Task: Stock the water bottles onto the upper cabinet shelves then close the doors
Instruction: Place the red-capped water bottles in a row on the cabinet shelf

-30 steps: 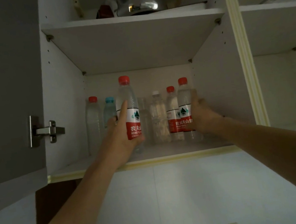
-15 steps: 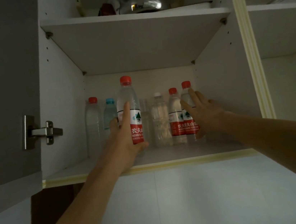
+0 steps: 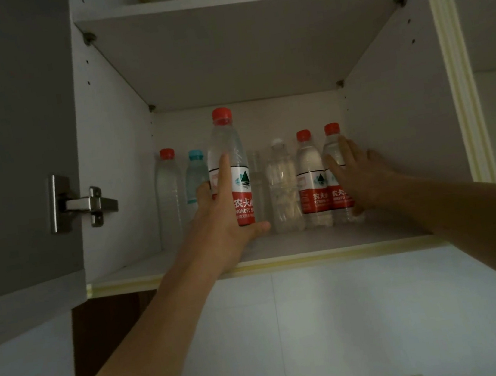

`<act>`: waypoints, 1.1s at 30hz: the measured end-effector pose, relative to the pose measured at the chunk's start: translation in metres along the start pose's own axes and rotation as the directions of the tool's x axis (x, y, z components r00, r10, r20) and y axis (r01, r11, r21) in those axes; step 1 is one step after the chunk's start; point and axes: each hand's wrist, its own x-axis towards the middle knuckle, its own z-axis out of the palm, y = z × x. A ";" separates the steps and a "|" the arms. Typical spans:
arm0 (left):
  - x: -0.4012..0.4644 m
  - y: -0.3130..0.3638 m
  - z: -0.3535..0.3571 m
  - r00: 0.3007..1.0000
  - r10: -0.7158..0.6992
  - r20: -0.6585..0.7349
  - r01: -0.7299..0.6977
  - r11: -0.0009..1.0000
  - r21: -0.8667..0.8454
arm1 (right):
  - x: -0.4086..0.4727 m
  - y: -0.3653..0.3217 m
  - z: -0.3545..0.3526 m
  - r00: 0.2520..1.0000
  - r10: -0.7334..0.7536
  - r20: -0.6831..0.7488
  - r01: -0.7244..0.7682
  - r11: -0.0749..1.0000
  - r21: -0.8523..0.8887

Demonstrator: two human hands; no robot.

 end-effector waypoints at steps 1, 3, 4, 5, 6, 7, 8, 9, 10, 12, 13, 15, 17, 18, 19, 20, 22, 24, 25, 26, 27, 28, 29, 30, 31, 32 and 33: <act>0.001 -0.001 0.000 1.000 0.002 -0.004 -0.002 1.000 0.000 | 0.003 0.000 0.002 1.000 -0.001 -0.001 0.001 1.000 -0.024; 0.001 -0.003 0.001 1.000 0.006 -0.012 -0.006 1.000 -0.002 | 0.007 -0.001 0.008 1.000 -0.006 -0.008 0.006 0.997 -0.071; 0.001 -0.004 0.001 1.000 0.010 -0.016 -0.010 1.000 -0.001 | 0.010 -0.001 0.011 1.000 -0.007 -0.016 0.005 0.996 -0.092; 0.001 -0.004 0.001 1.000 0.014 -0.018 -0.014 1.000 0.003 | 0.012 -0.001 0.014 1.000 -0.009 -0.028 0.006 0.994 -0.107; 0.001 -0.004 0.002 1.000 0.015 -0.015 -0.015 1.000 0.008 | 0.015 -0.001 0.016 0.999 -0.014 -0.040 0.010 0.993 -0.114; 0.001 -0.004 0.001 1.000 0.012 -0.010 -0.012 1.000 0.014 | 0.016 -0.001 0.018 0.998 -0.021 -0.056 0.015 0.994 -0.112; 0.001 -0.004 0.001 1.000 0.009 -0.009 -0.009 1.000 0.020 | 0.016 -0.001 0.019 0.997 -0.028 -0.074 0.020 0.994 -0.104; 0.001 -0.003 0.001 1.000 0.005 -0.009 -0.005 1.000 0.026 | 0.016 0.000 0.020 0.995 -0.031 -0.090 0.023 0.996 -0.088; 0.000 -0.002 0.001 1.000 0.002 -0.008 -0.002 1.000 0.031 | 0.015 0.001 0.020 0.995 -0.030 -0.098 0.024 0.998 -0.058; -0.002 0.001 0.000 1.000 -0.001 -0.003 0.001 0.999 0.040 | 0.010 0.003 0.018 0.995 -0.007 -0.103 0.015 0.997 0.080; -0.003 0.003 -0.001 1.000 -0.005 -0.004 0.005 0.999 0.041 | 0.005 0.004 0.013 0.994 0.010 -0.109 0.009 0.986 0.169; -0.008 0.010 -0.005 0.999 -0.023 -0.023 0.024 0.998 0.050 | -0.009 0.005 -0.002 0.989 0.029 -0.142 0.022 0.940 0.340; -0.015 0.018 -0.010 0.995 -0.014 -0.103 0.025 0.994 0.103 | -0.031 0.007 -0.023 0.971 0.044 -0.235 0.083 0.859 0.505; -0.020 0.023 -0.012 0.986 0.004 -0.168 0.017 0.992 0.127 | -0.045 0.009 -0.034 0.954 0.064 -0.293 0.121 0.813 0.570; -0.025 0.029 -0.014 0.970 0.028 -0.240 0.006 0.990 0.138 | -0.062 0.010 -0.044 0.938 0.089 -0.336 0.148 0.772 0.618; -0.032 0.036 -0.015 0.951 0.050 -0.306 -0.009 0.991 0.134 | -0.081 0.012 -0.053 0.927 0.109 -0.358 0.166 0.737 0.655; -0.050 0.055 -0.012 0.922 0.078 -0.380 -0.054 0.996 0.074 | -0.123 0.018 -0.064 0.924 0.139 -0.356 0.183 0.657 0.731; -0.072 0.083 -0.003 0.913 0.097 -0.395 -0.113 0.993 -0.018 | -0.170 0.026 -0.067 0.926 0.175 -0.335 0.187 0.557 0.809; -0.083 0.099 0.003 0.917 0.100 -0.386 -0.136 0.989 -0.066 | -0.194 0.030 -0.067 0.927 0.197 -0.318 0.187 0.492 0.850; -0.096 0.117 0.010 0.925 0.094 -0.367 -0.146 0.982 -0.118 | -0.219 0.036 -0.064 0.932 0.216 -0.290 0.181 0.417 0.891; -0.109 0.135 0.018 0.934 0.075 -0.348 -0.142 0.975 -0.171 | -0.243 0.041 -0.060 0.939 0.231 -0.256 0.169 0.337 0.926; -0.122 0.152 0.025 0.942 0.047 -0.331 -0.126 0.967 -0.221 | -0.266 0.046 -0.054 0.945 0.245 -0.216 0.152 0.256 0.955; -0.136 0.169 0.033 0.952 0.007 -0.305 -0.095 0.958 -0.272 | -0.287 0.050 -0.046 0.954 0.254 -0.161 0.120 0.166 0.979; -0.152 0.183 0.042 0.964 -0.043 -0.264 -0.047 0.945 -0.325 | -0.308 0.053 -0.037 0.965 0.249 -0.079 0.067 0.057 0.996; -0.169 0.196 0.050 0.972 -0.096 -0.212 0.011 0.929 -0.369 | -0.329 0.056 -0.028 0.974 0.225 0.018 -0.003 -0.067 0.998; -0.185 0.205 0.058 0.977 -0.142 -0.159 0.069 0.915 -0.398 | -0.349 0.057 -0.020 0.976 0.188 0.107 -0.072 -0.185 0.980; -0.202 0.210 0.065 0.977 -0.186 -0.102 0.128 0.899 -0.420 | -0.369 0.057 -0.011 0.971 0.157 0.182 -0.134 -0.273 0.953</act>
